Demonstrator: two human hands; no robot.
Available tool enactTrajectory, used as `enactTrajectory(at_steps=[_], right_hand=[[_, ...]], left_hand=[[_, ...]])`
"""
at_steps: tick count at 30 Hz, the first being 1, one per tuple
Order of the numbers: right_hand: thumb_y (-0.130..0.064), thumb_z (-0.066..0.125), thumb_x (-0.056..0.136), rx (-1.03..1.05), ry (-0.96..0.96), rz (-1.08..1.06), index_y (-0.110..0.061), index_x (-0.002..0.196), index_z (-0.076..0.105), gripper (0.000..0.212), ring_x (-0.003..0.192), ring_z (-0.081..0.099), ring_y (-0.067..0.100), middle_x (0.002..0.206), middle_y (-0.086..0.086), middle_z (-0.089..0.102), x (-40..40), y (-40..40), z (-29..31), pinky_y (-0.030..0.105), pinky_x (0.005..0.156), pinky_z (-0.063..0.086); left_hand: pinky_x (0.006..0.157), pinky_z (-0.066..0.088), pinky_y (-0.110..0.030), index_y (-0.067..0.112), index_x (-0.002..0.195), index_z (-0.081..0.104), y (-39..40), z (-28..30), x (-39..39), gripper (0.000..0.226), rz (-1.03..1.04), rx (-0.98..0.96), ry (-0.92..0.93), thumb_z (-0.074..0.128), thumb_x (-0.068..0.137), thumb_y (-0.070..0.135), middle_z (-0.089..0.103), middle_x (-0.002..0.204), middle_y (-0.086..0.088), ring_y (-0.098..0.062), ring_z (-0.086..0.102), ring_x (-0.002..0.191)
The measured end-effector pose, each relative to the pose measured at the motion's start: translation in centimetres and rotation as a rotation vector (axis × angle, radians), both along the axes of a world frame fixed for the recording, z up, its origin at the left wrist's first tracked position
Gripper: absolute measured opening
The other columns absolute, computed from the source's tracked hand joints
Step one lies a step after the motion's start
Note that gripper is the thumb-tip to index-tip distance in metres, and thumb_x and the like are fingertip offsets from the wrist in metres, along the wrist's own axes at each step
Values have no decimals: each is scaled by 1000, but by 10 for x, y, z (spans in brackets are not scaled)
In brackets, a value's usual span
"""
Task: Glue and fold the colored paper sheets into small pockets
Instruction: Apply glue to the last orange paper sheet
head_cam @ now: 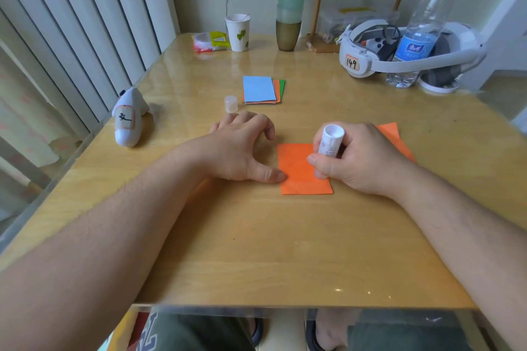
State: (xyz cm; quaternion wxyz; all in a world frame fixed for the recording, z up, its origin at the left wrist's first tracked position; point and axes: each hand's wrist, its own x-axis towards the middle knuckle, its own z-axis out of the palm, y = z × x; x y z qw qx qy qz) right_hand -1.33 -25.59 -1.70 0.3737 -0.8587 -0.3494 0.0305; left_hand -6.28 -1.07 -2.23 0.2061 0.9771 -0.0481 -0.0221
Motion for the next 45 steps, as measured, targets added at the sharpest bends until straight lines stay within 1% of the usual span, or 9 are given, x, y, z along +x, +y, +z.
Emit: enactTrajectory(at_steps=[10, 14, 17, 19, 22, 26, 35, 41, 45], right_hand=[[-21, 77, 85, -10, -41, -81, -20, 75, 61, 19, 67, 66, 9, 65, -10, 73, 8, -7, 2, 29, 71, 53], [-15, 77, 87, 178, 6, -166, -15, 76, 60, 20, 58, 57, 4, 64, -7, 71, 8, -5, 5, 21, 61, 45], [-16, 76, 88, 147, 74, -39, -15, 79, 61, 18, 69, 69, 16, 67, -2, 75, 2, 0, 5, 31, 69, 51], [-13, 76, 89, 84, 96, 46, -16, 80, 60, 18, 70, 72, 20, 67, 0, 76, -1, 3, 0, 32, 70, 54], [-10, 75, 90, 40, 83, 60, -16, 80, 60, 19, 67, 71, 21, 66, 1, 74, 0, 4, -3, 36, 70, 56], [-14, 75, 89, 15, 27, 19, -16, 79, 60, 19, 68, 70, 16, 66, -2, 74, 6, 3, -2, 36, 74, 57], [-25, 73, 91, -5, -21, -102, -21, 83, 59, 16, 66, 65, 8, 66, -8, 74, 24, 16, -6, 30, 71, 51], [-35, 70, 93, -35, -68, -174, -17, 90, 60, 21, 69, 65, -1, 68, -11, 74, 32, 21, -7, 28, 72, 51], [-36, 68, 96, 29, -161, -241, -18, 91, 58, 21, 69, 62, -7, 70, -9, 75, 30, 21, -6, 15, 67, 45]], left_hand=[[106, 24, -36, 43, 109, 41, 1, 0, 0, 65, -9, -14, -2, 80, 65, 71, 39, 130, 16, -14, 26, 123], [106, 24, -36, 43, 108, 41, 1, 1, -1, 65, -12, -15, 1, 79, 64, 72, 38, 131, 16, -13, 25, 123], [106, 24, -35, 42, 109, 42, 0, 1, -1, 65, -9, -13, -2, 80, 64, 71, 38, 131, 16, -13, 25, 124], [107, 24, -36, 42, 109, 42, 0, 1, -1, 65, -8, -10, 0, 80, 64, 71, 38, 131, 16, -13, 25, 124], [107, 24, -36, 44, 108, 41, 0, 1, -1, 65, -7, -11, 6, 80, 64, 72, 38, 131, 16, -14, 25, 125], [106, 24, -36, 44, 108, 41, 0, 1, -1, 65, -8, -8, 3, 80, 64, 71, 38, 133, 16, -13, 24, 124], [106, 24, -36, 43, 108, 40, -1, 2, -1, 66, -5, -8, 4, 77, 61, 73, 38, 132, 16, -13, 24, 124], [105, 24, -35, 44, 107, 40, 0, 1, 0, 66, -6, -6, 5, 76, 60, 74, 38, 130, 16, -13, 24, 123], [106, 24, -35, 43, 107, 41, 0, 1, 0, 65, -11, -8, -3, 80, 64, 72, 38, 129, 16, -13, 25, 123]])
